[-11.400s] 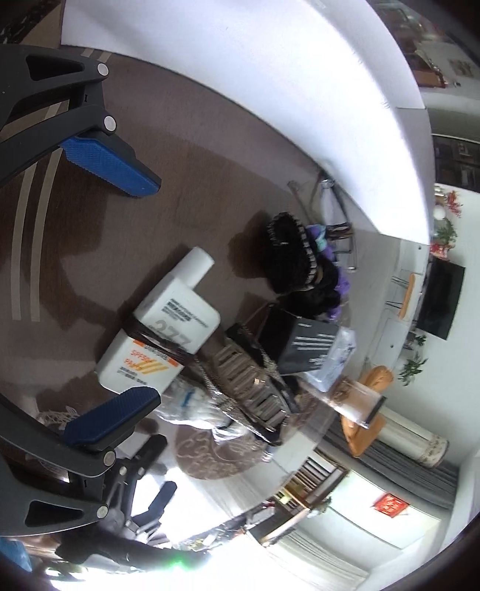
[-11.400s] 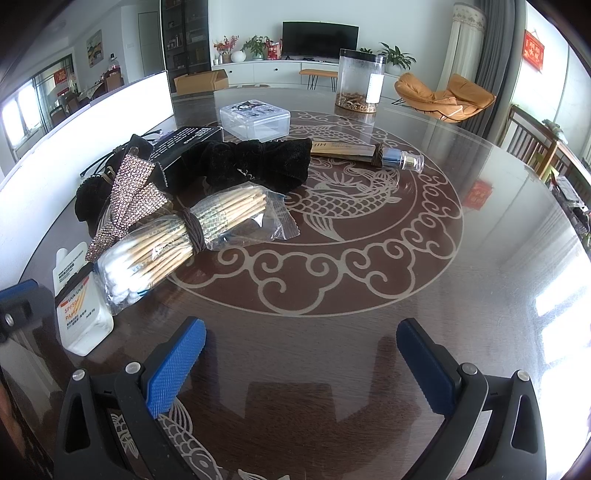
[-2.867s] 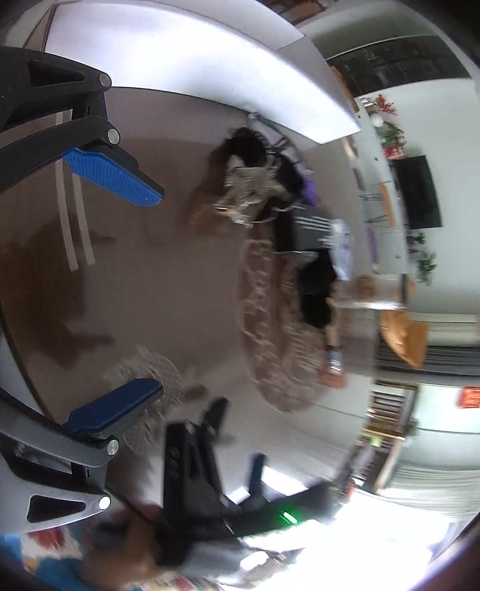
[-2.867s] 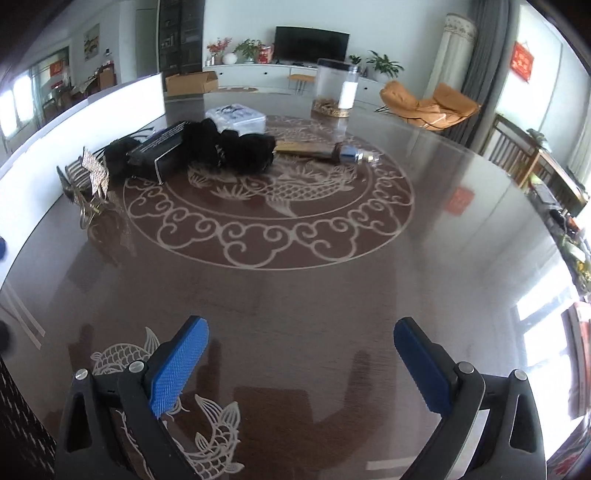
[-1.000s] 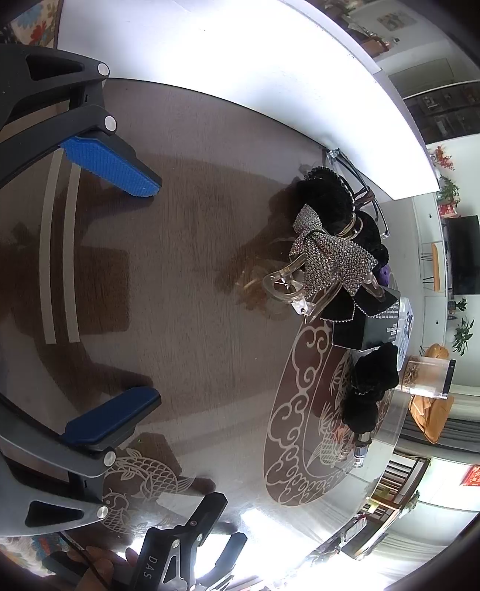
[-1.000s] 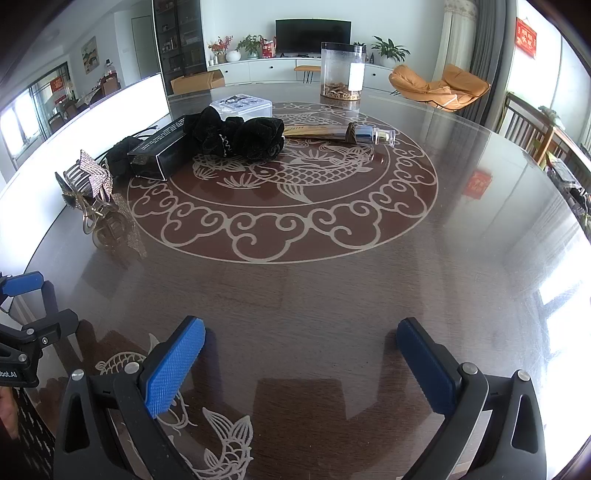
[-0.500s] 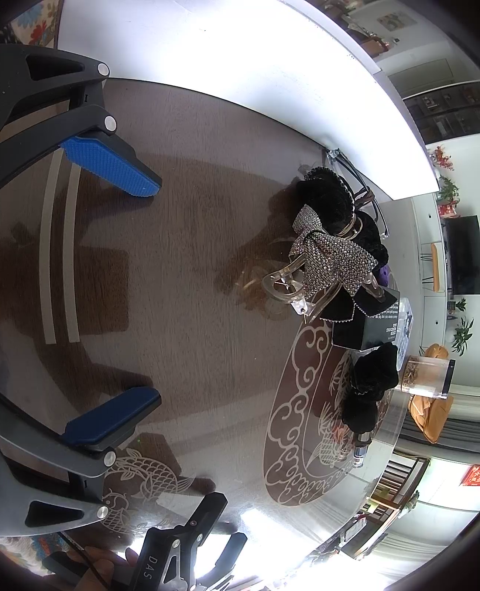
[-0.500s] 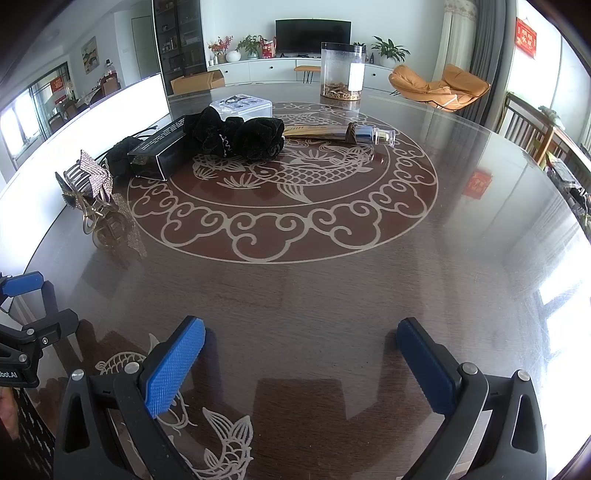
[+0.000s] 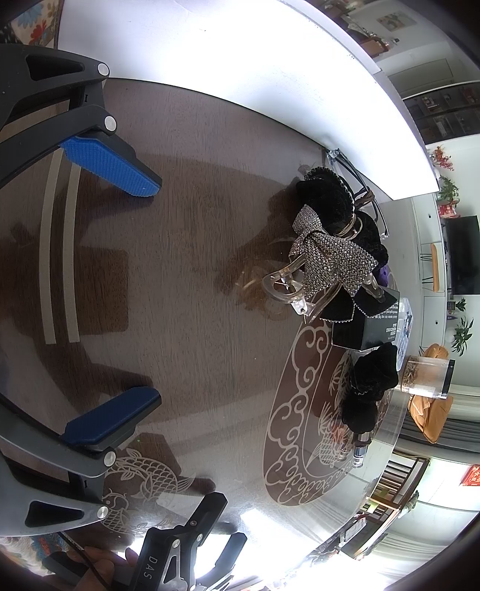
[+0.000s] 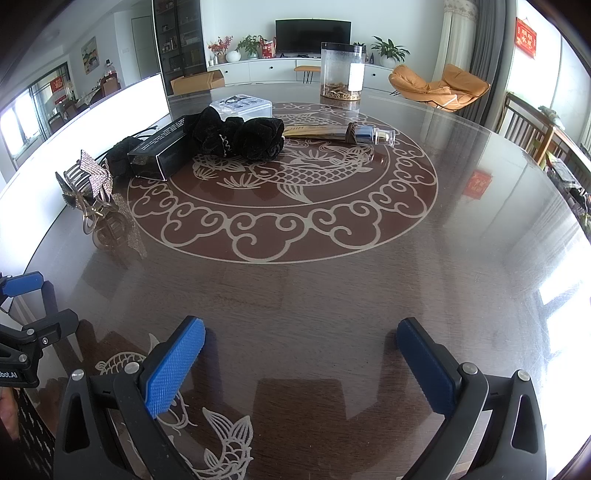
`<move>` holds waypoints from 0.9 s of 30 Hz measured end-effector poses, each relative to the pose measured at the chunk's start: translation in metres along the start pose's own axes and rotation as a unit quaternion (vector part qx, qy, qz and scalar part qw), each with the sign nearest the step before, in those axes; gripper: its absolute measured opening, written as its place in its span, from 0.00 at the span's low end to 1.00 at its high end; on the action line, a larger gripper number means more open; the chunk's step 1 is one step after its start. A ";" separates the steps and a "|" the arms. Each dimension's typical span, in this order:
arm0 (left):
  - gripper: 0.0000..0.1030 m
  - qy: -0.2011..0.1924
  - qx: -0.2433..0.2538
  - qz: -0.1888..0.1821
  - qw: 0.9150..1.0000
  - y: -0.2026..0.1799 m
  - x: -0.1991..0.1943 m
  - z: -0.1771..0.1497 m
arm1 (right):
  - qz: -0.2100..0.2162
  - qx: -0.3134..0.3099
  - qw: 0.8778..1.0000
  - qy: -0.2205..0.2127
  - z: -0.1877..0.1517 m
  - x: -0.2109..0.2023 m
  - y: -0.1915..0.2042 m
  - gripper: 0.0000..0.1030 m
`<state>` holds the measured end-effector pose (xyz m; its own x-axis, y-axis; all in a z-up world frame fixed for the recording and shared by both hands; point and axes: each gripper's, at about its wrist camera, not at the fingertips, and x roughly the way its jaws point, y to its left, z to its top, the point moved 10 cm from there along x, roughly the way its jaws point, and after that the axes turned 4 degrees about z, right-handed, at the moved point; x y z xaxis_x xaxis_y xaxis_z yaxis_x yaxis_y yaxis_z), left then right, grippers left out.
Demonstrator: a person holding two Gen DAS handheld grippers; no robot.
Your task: Organize objects
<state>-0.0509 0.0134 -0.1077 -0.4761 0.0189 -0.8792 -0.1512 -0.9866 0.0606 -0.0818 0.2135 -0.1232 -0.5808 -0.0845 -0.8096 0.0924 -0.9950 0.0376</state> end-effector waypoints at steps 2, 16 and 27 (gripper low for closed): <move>1.00 0.000 0.000 0.000 1.000 0.000 0.000 0.000 | 0.000 0.000 1.000 0.000 0.000 0.000 0.000 1.00; 1.00 -0.002 -0.001 0.000 1.000 0.000 0.000 0.001 | 0.010 -0.014 1.000 0.022 0.002 0.003 0.002 1.00; 1.00 -0.005 -0.003 0.001 1.000 -0.001 0.001 0.004 | -0.007 -0.295 0.955 0.036 0.125 0.047 0.056 1.00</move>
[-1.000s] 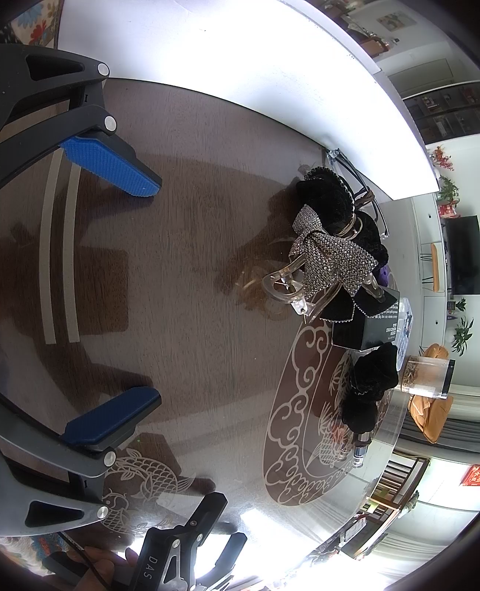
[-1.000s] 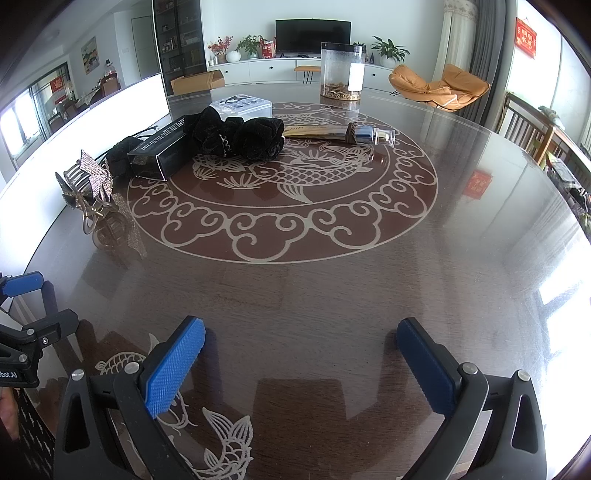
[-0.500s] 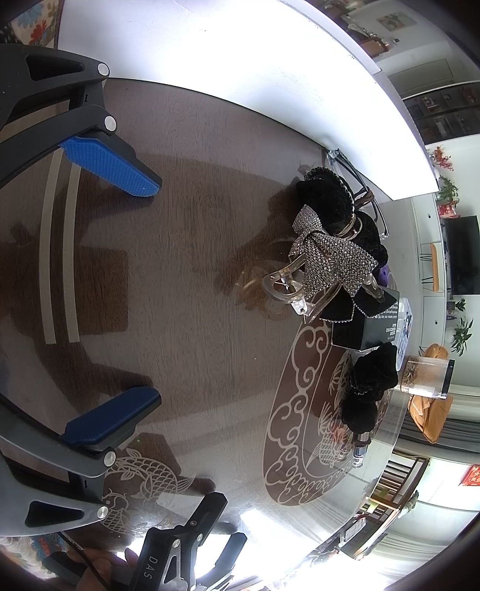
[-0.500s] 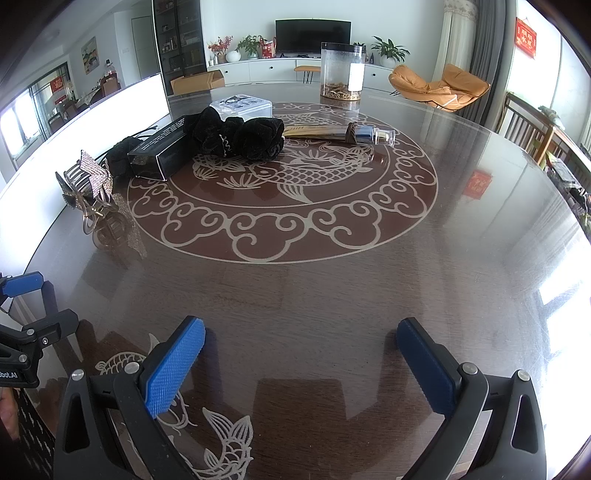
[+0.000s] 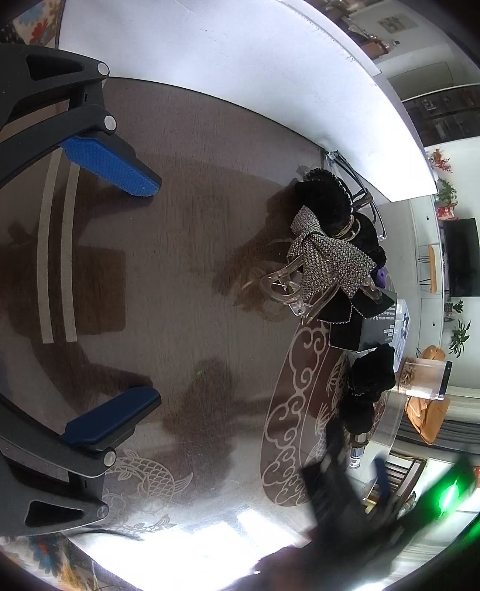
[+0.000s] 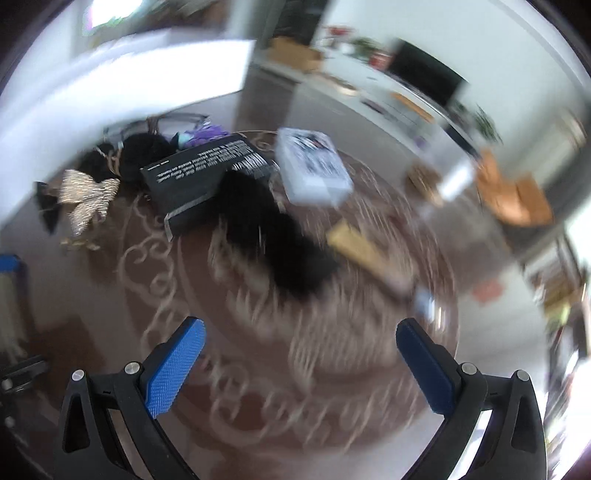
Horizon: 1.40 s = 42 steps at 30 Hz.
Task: Organize objects
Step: 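Reach the right gripper to the black velvet pouch and close on it, then lift the black velvet pouch off the table with the right gripper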
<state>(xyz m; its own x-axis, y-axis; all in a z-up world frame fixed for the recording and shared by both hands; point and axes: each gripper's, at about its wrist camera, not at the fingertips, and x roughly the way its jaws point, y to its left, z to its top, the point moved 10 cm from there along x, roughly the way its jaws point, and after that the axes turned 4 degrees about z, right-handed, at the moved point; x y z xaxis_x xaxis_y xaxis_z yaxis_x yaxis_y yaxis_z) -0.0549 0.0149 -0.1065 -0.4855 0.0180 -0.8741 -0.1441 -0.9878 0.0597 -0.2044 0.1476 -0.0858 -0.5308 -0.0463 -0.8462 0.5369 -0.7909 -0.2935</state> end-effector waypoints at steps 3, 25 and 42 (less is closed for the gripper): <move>1.00 0.000 0.000 0.000 1.000 0.000 0.000 0.000 | 0.000 -0.053 0.999 0.011 0.028 0.018 0.002 0.99; 1.00 -0.002 0.000 0.001 1.000 -0.001 0.000 0.001 | 0.115 0.256 0.958 0.057 -0.074 -0.032 0.016 0.62; 1.00 -0.002 0.000 0.001 1.000 -0.001 0.001 0.002 | 0.047 0.244 0.968 -0.035 -0.099 -0.016 0.012 1.00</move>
<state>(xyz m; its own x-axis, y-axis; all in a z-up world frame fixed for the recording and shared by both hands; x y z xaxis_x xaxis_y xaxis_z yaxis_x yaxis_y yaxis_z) -0.0573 0.0158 -0.1061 -0.4892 0.0164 -0.8720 -0.1424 -0.9879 0.0613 -0.1244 0.1994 -0.1193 -0.5470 -0.1593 -0.8219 0.2194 -0.9747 0.0429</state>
